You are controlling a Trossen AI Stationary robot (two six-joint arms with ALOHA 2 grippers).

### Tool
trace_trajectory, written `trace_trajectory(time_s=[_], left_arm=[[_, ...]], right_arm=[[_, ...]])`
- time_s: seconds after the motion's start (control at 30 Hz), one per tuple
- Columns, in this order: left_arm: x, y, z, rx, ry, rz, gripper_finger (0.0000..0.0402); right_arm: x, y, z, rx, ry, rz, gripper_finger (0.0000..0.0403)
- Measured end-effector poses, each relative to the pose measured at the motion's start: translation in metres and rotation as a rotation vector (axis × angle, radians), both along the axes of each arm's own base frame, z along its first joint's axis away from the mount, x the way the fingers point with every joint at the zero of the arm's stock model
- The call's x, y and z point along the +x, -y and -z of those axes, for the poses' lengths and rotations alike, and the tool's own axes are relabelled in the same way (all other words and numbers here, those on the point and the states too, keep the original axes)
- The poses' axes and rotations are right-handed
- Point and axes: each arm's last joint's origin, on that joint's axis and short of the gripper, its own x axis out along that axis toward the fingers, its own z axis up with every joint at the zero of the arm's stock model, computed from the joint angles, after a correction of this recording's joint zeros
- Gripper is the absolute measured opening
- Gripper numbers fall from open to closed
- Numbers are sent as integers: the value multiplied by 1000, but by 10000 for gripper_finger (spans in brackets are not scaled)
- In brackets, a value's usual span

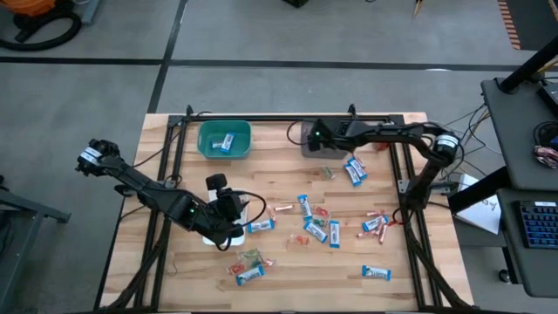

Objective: Sort candy
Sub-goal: Put the transparent candy rolls into the black bin

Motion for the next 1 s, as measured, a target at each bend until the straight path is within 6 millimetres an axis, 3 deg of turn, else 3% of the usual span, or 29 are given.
trace_trajectory(time_s=[0.4, 1.0], left_arm=[[0, 0, 0, -4, 2, -4, 111], [0, 0, 0, -4, 1, -4, 111]], right_arm=[[4, 3, 19, 10, -58, 23, 9], [3, 3, 19, -31, -90, 28, 10]])
